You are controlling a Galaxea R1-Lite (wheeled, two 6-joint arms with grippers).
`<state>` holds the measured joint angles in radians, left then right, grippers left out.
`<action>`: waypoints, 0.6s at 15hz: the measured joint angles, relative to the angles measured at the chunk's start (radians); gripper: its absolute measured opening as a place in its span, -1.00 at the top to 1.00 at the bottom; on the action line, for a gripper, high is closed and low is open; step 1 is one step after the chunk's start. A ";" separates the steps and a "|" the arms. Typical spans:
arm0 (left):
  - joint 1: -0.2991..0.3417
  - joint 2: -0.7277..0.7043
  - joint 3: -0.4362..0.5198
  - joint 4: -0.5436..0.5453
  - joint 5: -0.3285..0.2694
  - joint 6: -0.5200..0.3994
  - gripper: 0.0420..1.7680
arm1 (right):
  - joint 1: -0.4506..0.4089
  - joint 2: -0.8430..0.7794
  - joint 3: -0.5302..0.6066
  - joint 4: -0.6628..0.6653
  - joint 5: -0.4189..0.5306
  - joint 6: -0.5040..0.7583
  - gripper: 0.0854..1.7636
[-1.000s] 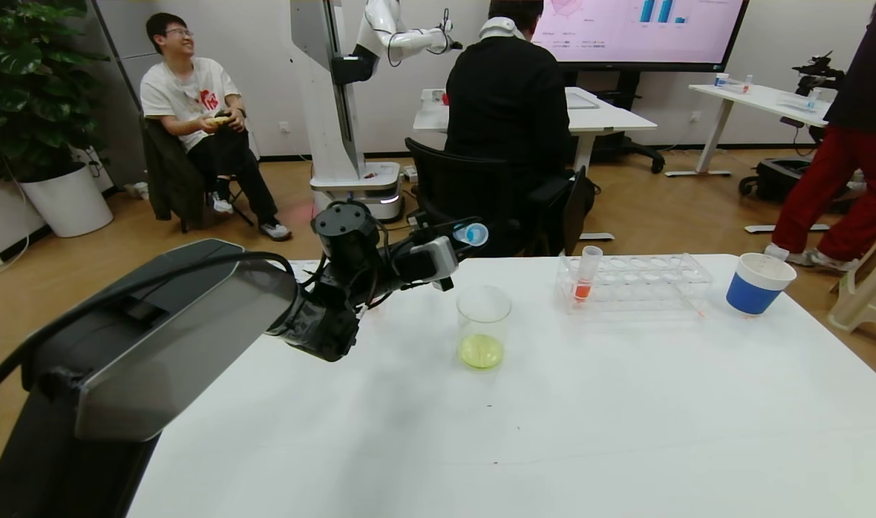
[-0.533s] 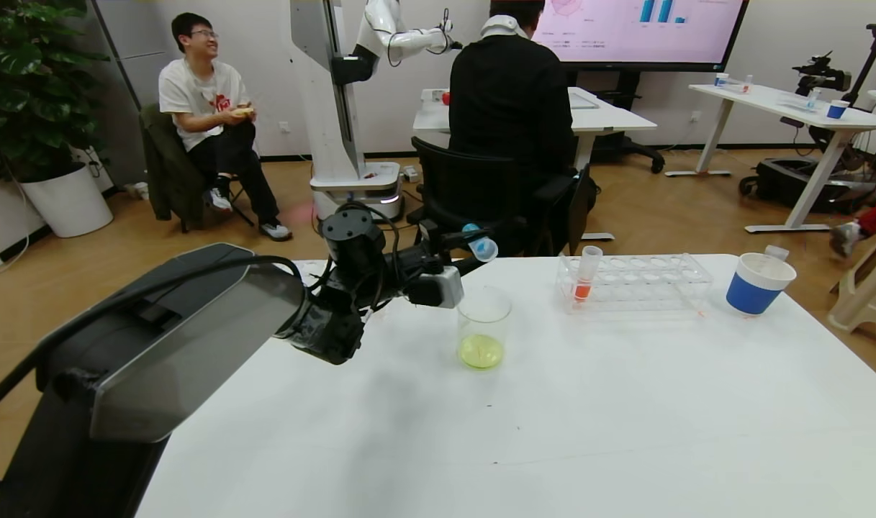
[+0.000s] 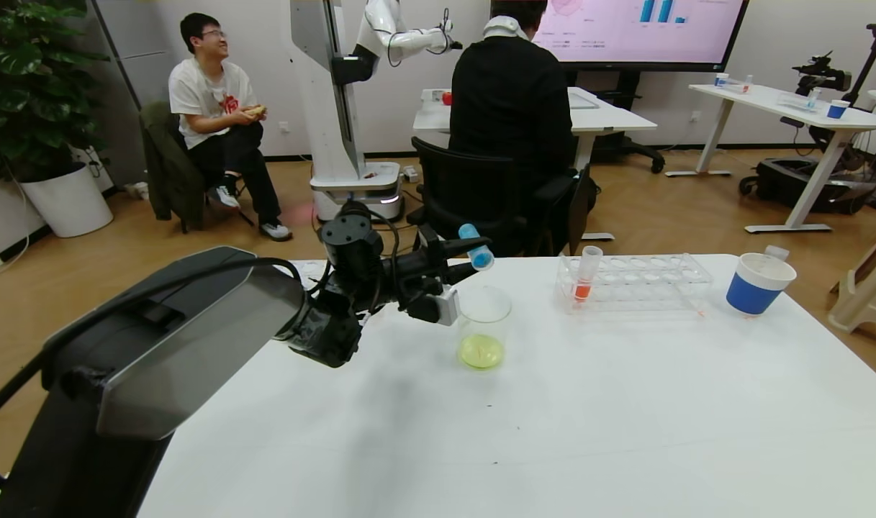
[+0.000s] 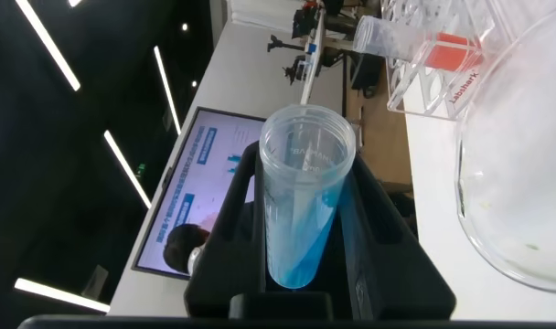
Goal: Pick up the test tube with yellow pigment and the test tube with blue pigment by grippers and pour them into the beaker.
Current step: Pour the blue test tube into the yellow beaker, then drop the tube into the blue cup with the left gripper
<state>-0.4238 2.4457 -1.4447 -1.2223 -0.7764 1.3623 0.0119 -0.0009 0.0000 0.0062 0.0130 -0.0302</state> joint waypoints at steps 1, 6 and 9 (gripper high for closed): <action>0.000 0.005 0.000 0.000 0.000 0.020 0.47 | 0.000 0.000 0.000 0.000 0.000 0.000 -0.97; -0.003 0.019 0.000 0.001 0.008 0.119 0.47 | 0.000 0.000 0.000 0.000 0.000 0.000 -0.97; -0.003 0.020 0.001 0.001 0.009 0.173 0.47 | 0.000 0.000 0.000 0.000 0.000 0.000 -0.97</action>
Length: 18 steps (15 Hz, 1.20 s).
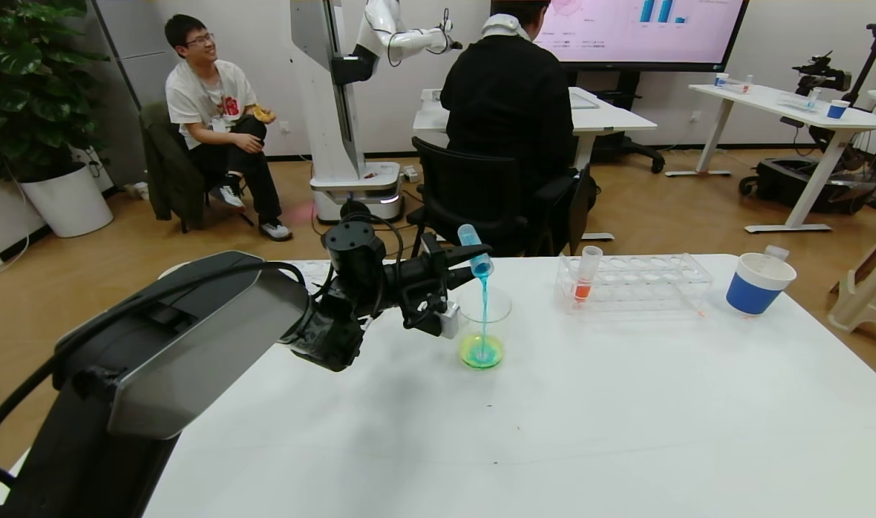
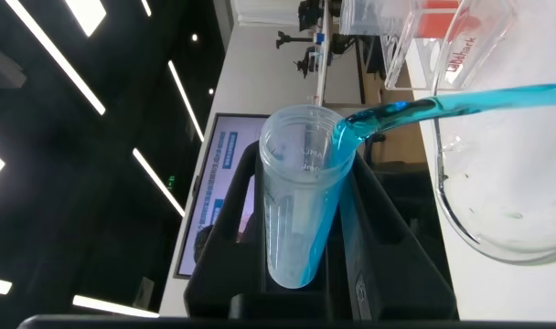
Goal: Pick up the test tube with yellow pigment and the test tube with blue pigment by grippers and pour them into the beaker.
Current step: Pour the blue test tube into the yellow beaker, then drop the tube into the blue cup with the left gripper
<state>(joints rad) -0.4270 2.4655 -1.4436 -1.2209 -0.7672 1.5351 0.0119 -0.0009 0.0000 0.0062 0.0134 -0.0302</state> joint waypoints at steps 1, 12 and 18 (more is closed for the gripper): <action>0.000 0.000 0.000 0.000 0.001 0.021 0.47 | 0.000 0.000 0.000 0.000 0.000 0.000 -0.97; 0.006 -0.016 0.017 -0.008 -0.008 0.287 0.47 | 0.000 0.000 0.000 0.000 0.000 0.000 -0.97; -0.001 -0.019 0.027 -0.054 0.034 0.106 0.47 | 0.000 0.000 0.000 0.000 0.000 0.000 -0.97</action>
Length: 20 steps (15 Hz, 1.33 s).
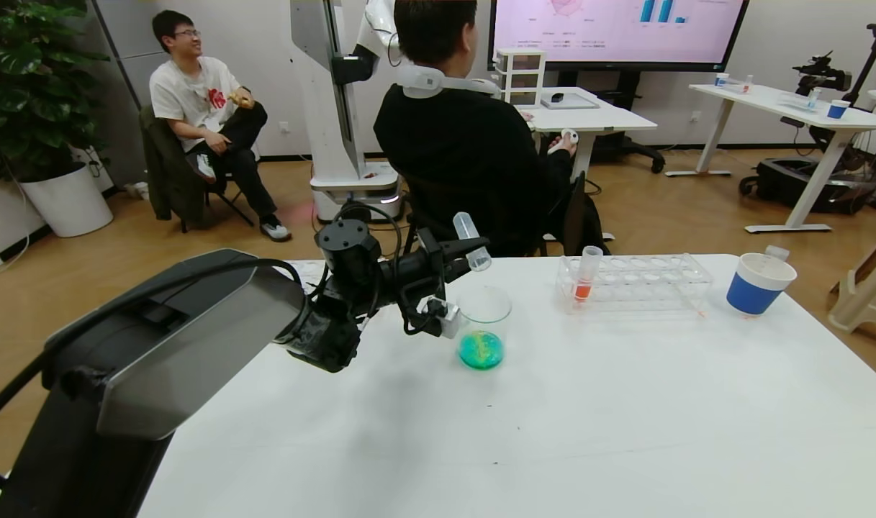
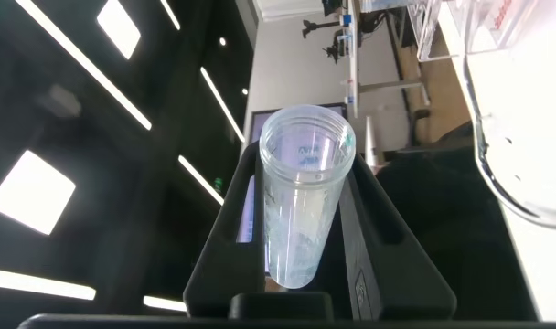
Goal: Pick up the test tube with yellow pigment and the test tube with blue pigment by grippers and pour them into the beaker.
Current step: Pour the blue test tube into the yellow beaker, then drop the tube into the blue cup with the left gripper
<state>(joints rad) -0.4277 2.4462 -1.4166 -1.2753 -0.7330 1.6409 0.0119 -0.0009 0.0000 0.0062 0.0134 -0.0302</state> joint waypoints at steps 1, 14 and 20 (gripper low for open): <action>-0.006 -0.003 -0.004 -0.013 0.047 -0.111 0.47 | 0.000 0.000 0.000 0.000 0.000 0.000 -0.97; -0.194 -0.245 -0.176 0.584 1.388 -1.571 0.47 | 0.000 0.000 0.000 0.000 0.000 0.000 -0.97; -0.137 -0.295 -0.133 0.624 1.395 -1.641 0.47 | 0.000 0.000 0.000 0.000 0.000 0.000 -0.97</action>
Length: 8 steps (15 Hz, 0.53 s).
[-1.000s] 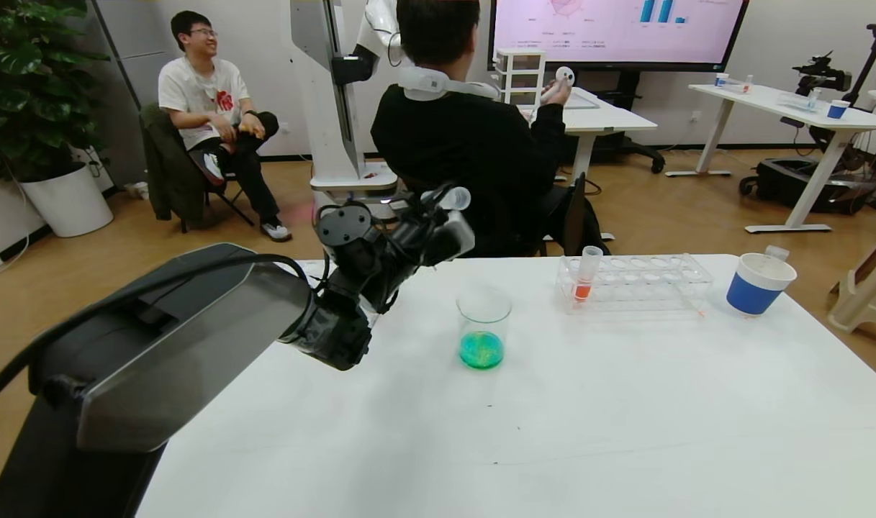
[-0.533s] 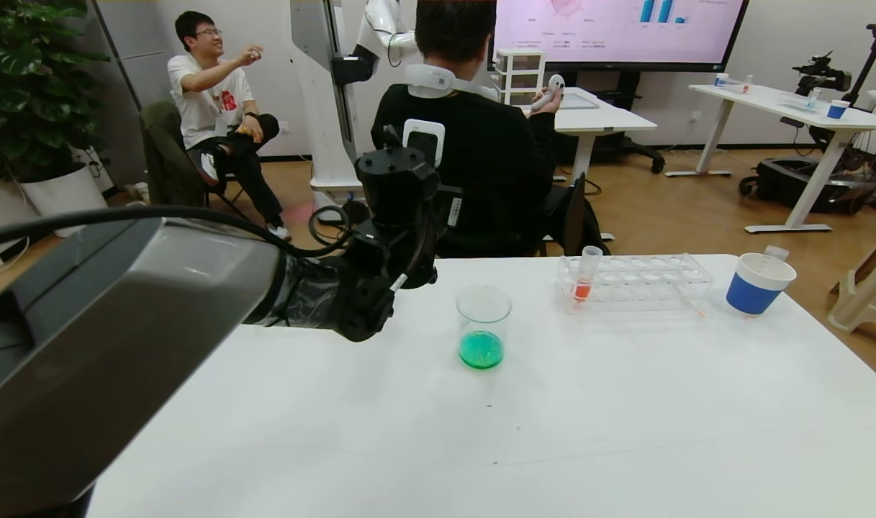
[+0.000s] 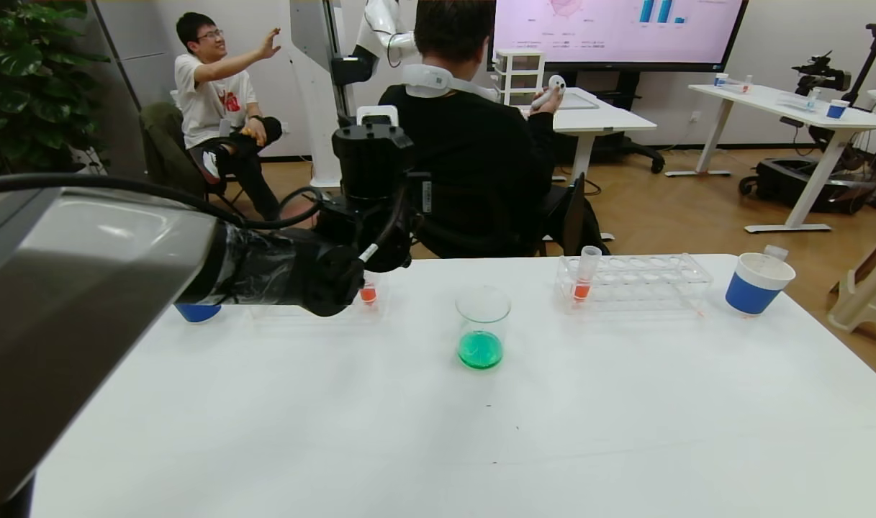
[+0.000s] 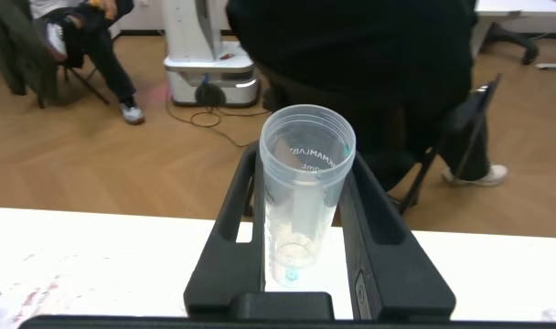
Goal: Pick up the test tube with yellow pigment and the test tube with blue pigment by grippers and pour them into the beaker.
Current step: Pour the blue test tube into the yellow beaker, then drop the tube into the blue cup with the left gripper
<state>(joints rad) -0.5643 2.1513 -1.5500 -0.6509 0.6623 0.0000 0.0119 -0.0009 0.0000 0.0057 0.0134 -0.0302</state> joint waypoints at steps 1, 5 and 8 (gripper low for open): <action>0.027 -0.013 0.035 -0.004 -0.005 0.000 0.47 | 0.000 0.000 0.000 0.000 0.000 0.000 -0.97; 0.213 -0.094 0.245 -0.110 -0.114 0.002 0.47 | 0.000 0.000 0.000 0.000 0.000 0.000 -0.97; 0.389 -0.158 0.384 -0.184 -0.253 0.002 0.47 | 0.000 0.000 0.000 0.000 0.000 0.000 -0.97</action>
<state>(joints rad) -0.1755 1.9936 -1.1662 -0.8351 0.4098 0.0017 0.0119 -0.0009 0.0000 0.0057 0.0134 -0.0302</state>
